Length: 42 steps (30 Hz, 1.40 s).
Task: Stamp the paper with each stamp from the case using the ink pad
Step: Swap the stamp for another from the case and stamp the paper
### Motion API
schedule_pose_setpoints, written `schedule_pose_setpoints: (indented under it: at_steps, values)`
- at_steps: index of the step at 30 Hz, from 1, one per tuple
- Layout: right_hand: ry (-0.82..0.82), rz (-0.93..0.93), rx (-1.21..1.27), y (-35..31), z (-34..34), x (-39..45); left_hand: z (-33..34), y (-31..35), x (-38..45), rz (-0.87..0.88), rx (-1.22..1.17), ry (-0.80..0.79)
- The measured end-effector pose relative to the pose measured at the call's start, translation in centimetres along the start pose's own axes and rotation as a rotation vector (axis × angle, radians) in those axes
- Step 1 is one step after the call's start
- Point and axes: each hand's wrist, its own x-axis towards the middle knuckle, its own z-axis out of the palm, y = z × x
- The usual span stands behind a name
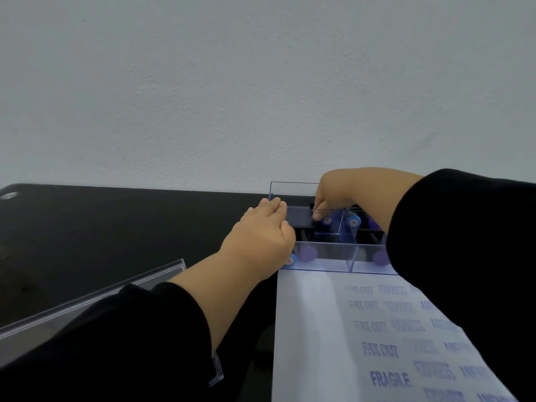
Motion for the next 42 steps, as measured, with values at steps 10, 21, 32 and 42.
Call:
schedule_pose_setpoints:
  at_steps: [10,21,32,42]
  values:
    - [0.362,0.017,0.160,1.1,1.1,-1.4,-0.1,-0.1,0.0,-0.003,0.021,-0.005]
    - [0.377,-0.243,0.409,0.8,3.6,-5.8,0.0,0.2,-0.2,-0.015,0.010,0.022]
    - [0.055,-0.289,0.166,-1.8,1.7,-5.3,0.1,0.1,-0.1,-0.010,-0.016,0.031]
    - [-0.020,-0.252,0.085,-2.8,1.4,-5.3,0.2,-0.1,0.0,-0.001,-0.004,0.037]
